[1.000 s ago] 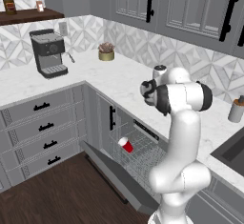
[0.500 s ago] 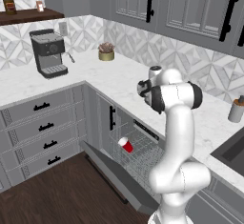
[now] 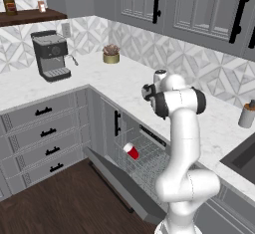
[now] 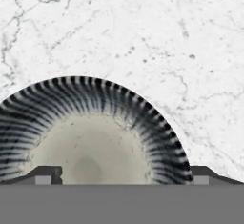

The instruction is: Pick up the cup and bowl from the counter, place them in the dishwasher, and close the dishwasher door.

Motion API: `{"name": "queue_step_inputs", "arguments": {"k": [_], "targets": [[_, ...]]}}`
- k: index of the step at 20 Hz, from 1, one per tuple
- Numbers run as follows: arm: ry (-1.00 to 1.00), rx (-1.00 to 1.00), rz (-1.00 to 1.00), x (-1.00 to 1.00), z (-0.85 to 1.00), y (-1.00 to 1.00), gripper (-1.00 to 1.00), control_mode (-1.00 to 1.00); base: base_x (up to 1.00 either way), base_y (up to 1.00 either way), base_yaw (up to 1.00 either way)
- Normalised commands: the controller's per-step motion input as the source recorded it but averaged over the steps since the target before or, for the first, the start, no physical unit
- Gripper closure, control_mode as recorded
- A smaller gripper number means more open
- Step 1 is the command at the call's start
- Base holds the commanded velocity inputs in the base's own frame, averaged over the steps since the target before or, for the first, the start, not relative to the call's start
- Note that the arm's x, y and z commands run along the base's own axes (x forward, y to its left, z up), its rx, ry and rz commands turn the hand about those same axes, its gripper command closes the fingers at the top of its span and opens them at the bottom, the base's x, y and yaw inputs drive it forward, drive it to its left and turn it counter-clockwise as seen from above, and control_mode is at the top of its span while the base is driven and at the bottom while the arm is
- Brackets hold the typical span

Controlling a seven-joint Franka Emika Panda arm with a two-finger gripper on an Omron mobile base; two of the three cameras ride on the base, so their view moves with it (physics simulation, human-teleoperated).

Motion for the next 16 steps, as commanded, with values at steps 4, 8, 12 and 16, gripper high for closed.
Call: {"name": "queue_step_inputs", "arguments": {"k": [4, 8, 12, 16], "targets": [[0.0, 0.0, 0.0, 0.0, -0.25, 0.0, 1.0, -1.0, 0.0, 0.0, 0.0], [0.0, 0.0, 0.0, 0.12, -0.09, 0.0, 1.0, -1.0, 0.0, 0.0, 0.0], [0.0, 0.0, 0.0, 0.11, 0.0, 0.0, 1.0, -1.0, 0.0, 0.0, 0.0], [0.0, 0.0, 0.0, -0.43, 0.0, 0.01, 1.0, -1.0, 0.0, 0.0, 0.0]]}}
